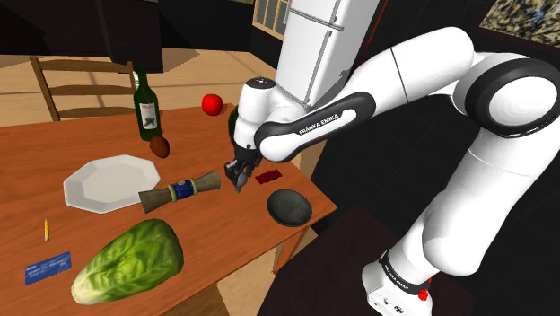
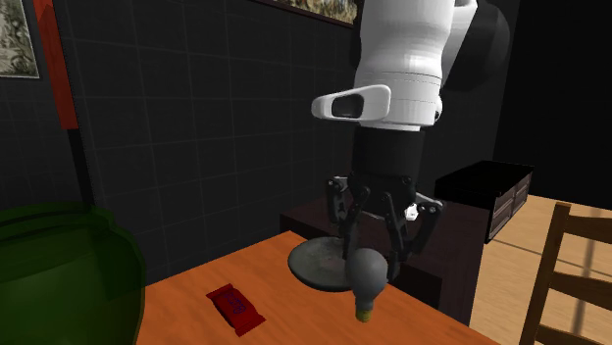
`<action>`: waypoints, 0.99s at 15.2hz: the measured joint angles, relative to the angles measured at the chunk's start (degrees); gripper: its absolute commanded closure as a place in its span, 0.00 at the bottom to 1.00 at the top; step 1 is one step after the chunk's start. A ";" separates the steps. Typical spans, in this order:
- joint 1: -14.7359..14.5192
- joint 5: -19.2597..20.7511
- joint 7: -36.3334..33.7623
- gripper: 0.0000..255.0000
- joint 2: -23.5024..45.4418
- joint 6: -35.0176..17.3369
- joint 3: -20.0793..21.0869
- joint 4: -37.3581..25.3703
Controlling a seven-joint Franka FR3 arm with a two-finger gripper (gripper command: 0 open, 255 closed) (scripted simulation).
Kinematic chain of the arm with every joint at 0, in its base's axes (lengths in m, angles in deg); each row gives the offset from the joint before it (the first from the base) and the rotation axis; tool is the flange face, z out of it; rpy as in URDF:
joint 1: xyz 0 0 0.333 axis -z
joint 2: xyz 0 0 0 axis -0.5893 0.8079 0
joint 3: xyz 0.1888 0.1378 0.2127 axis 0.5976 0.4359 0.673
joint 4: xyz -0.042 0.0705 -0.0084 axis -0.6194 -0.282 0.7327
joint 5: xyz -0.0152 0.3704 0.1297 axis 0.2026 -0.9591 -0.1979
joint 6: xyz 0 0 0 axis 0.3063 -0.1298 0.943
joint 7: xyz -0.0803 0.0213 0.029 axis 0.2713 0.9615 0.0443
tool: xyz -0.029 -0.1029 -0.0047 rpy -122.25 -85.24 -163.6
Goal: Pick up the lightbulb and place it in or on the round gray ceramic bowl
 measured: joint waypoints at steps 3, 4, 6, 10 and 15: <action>0.16 -0.93 0.72 1.00 -1.66 1.89 0.23 -0.34; 0.25 -1.22 1.04 1.00 -2.15 2.59 0.26 -0.59; 0.37 -1.80 1.57 1.00 -3.14 3.92 0.34 -1.02; 1.72 -4.56 5.13 1.00 -9.97 3.07 -0.26 6.11; 3.10 -8.32 11.66 1.00 -20.37 3.28 -2.73 15.68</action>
